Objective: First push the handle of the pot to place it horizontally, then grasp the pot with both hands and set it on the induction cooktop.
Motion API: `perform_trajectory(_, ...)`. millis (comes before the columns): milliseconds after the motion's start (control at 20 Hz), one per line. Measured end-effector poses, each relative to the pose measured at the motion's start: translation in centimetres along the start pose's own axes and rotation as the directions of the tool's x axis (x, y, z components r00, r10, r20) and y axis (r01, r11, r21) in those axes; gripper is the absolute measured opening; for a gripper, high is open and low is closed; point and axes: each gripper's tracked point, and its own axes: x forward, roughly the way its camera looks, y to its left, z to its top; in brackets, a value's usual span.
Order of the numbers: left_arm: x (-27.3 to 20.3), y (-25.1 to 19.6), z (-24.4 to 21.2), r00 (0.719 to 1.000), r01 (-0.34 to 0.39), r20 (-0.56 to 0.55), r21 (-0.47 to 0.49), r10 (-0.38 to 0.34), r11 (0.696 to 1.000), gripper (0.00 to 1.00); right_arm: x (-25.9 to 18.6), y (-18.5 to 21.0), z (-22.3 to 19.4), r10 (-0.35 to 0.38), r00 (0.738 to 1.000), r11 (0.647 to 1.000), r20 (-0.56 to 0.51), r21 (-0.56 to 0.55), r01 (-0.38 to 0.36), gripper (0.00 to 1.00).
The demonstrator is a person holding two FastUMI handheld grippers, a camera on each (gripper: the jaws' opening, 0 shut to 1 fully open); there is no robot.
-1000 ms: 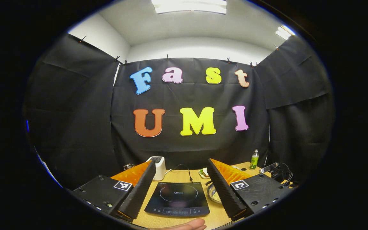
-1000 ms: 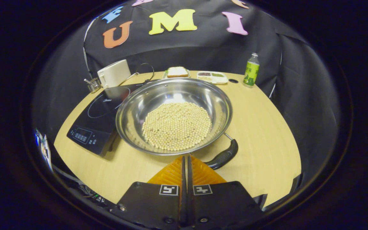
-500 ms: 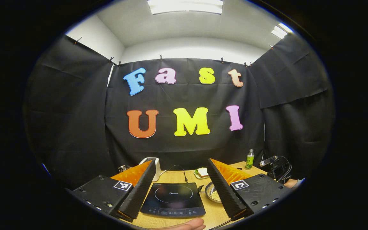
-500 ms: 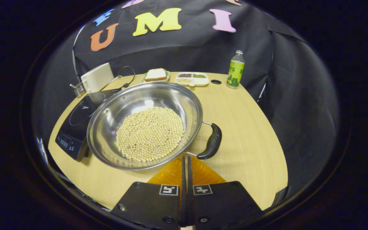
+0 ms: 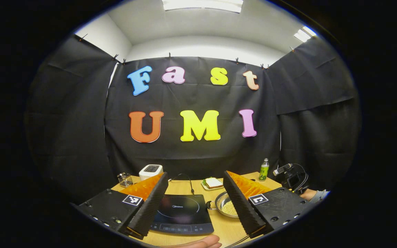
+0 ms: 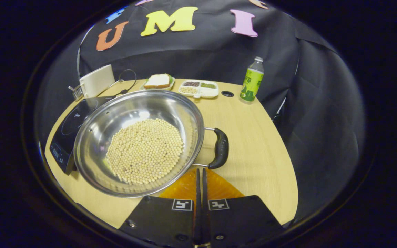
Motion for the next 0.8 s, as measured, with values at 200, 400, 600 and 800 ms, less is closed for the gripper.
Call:
perform_trajectory(200,1.4,-0.6,-1.8,0.999,0.004,-0.047,0.024,-0.003,1.0,0.96,1.0,-0.8,0.8,0.013,0.999,0.999,0.03,0.034,-0.014,0.01)
perform_trajectory(400,2.6,-1.6,-3.0,0.998,0.024,-0.067,0.024,-0.022,0.999,0.95,0.2,-1.4,1.2,0.003,0.999,0.999,0.047,0.054,-0.005,0.04)
perform_trajectory(600,4.8,-2.8,-5.2,0.994,0.039,-0.105,-0.008,-0.039,0.999,0.96,-2.4,-1.7,3.5,-0.011,0.987,0.999,0.161,0.041,0.005,0.27)
perform_trajectory(800,7.5,-4.3,-8.4,0.982,0.044,-0.181,-0.033,-0.049,0.998,0.96,-4.3,-2.6,6.0,-0.04,0.969,0.998,0.244,0.062,0.025,1.0)
